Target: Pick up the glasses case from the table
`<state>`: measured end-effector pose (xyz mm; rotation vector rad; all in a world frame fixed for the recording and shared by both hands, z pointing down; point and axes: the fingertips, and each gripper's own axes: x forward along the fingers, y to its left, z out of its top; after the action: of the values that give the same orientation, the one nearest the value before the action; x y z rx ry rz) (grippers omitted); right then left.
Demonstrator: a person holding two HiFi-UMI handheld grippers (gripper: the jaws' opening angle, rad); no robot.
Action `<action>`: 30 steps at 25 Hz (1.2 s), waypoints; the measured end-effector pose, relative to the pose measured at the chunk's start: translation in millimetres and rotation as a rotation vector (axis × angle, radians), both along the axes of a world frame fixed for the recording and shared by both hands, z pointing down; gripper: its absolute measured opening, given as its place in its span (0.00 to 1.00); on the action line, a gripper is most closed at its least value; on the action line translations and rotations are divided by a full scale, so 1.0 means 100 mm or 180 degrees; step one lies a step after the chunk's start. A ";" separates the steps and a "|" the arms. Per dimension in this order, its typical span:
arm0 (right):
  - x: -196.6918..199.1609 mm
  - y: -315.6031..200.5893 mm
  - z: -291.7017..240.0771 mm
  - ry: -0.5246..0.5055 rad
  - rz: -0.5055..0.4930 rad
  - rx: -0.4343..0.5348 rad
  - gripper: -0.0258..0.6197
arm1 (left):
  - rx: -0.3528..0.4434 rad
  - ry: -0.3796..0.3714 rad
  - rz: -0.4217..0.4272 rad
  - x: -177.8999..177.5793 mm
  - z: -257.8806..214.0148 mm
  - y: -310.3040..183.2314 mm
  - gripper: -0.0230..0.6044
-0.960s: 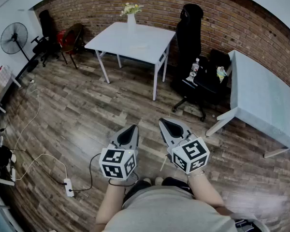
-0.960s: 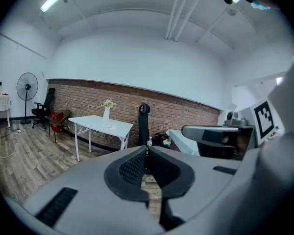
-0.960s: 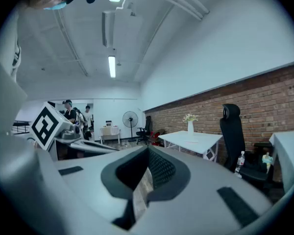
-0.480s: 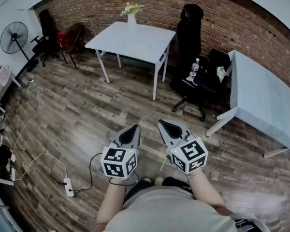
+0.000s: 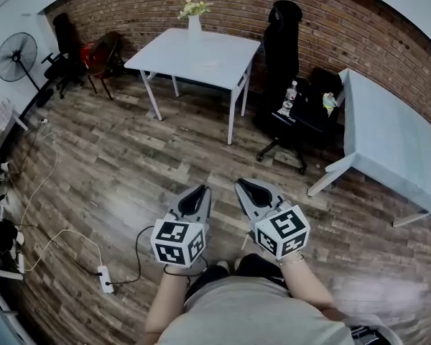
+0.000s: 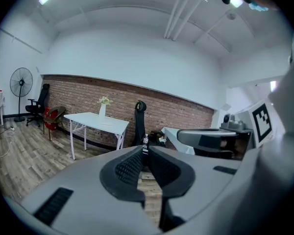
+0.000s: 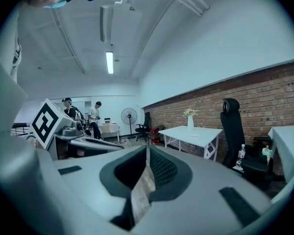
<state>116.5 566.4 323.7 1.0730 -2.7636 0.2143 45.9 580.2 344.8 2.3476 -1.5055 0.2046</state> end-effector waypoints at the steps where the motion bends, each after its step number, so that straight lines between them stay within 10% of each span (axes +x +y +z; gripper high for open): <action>1: -0.02 0.01 0.02 0.0000 0.0020 -0.0018 0.08 | -0.0006 0.0006 0.0006 -0.03 0.02 -0.01 0.06; 16: -0.22 -0.63 0.31 -0.0020 0.0075 -0.0256 0.24 | -0.0172 -0.0031 -0.0008 -0.28 0.30 -0.60 0.26; 30: -0.22 -2.59 0.23 -0.0122 -0.0053 -0.0269 0.25 | -0.0198 -0.0036 -0.0146 -0.35 0.21 -2.49 0.26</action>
<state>94.8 307.8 346.3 1.0352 -2.7686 0.3495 10.8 331.6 365.5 2.2651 -1.5341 0.2501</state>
